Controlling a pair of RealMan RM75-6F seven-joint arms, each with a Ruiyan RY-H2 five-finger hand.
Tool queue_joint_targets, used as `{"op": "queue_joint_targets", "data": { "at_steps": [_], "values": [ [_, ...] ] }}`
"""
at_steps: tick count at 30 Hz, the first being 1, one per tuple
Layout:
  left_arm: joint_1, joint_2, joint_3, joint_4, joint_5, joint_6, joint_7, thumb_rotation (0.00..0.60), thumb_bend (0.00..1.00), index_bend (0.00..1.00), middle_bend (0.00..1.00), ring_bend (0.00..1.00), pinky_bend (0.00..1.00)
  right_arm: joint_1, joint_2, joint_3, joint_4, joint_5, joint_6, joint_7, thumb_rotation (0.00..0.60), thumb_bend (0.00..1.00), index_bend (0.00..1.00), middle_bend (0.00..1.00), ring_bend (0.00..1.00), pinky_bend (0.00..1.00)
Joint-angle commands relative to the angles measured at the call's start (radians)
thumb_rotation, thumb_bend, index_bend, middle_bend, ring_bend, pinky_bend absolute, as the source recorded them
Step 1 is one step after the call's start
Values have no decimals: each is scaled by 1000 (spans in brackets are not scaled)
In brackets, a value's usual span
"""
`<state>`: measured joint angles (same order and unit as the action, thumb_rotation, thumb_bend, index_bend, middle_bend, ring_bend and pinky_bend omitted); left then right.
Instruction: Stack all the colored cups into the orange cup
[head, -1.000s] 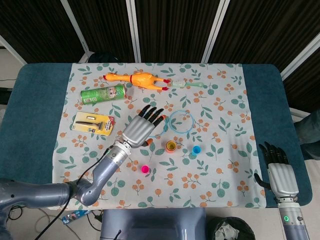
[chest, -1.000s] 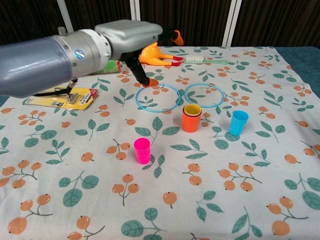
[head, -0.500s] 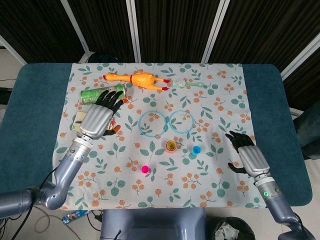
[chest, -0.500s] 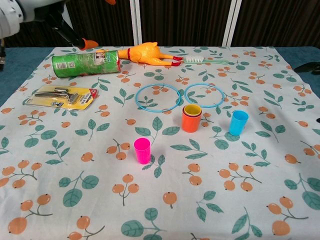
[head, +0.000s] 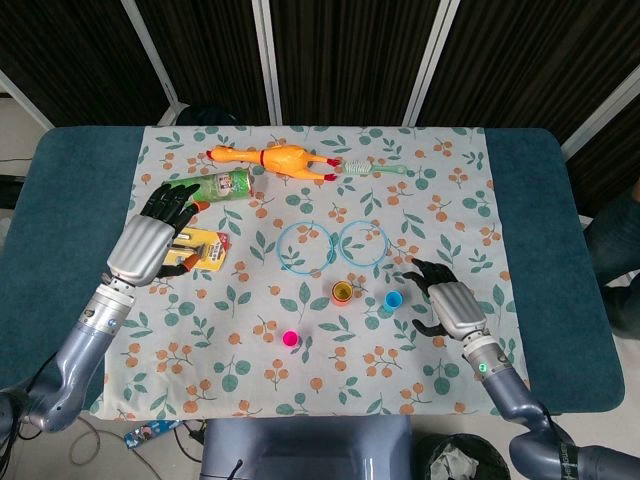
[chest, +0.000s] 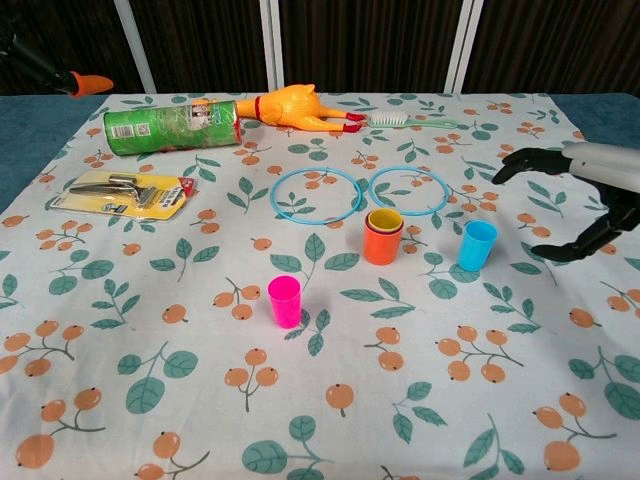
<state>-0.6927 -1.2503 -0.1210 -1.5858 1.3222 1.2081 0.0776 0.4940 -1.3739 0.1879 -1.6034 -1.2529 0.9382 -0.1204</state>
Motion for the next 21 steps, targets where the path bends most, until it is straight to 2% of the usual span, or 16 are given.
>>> {"op": "queue_joint_targets", "data": {
  "at_steps": [1,21],
  "values": [
    [8,-1,4,17,3,-8,-10,600,239,182,0,0,0,23,-34,9,32,17,-4,-8,600,369,247,0,0,87],
    [33,-15,-5,67,33,-32,-38,600,239,194,0,0,0,72,-120,2,144,82,-28,-4,600,370,428,0,0,108]
  ]
}}
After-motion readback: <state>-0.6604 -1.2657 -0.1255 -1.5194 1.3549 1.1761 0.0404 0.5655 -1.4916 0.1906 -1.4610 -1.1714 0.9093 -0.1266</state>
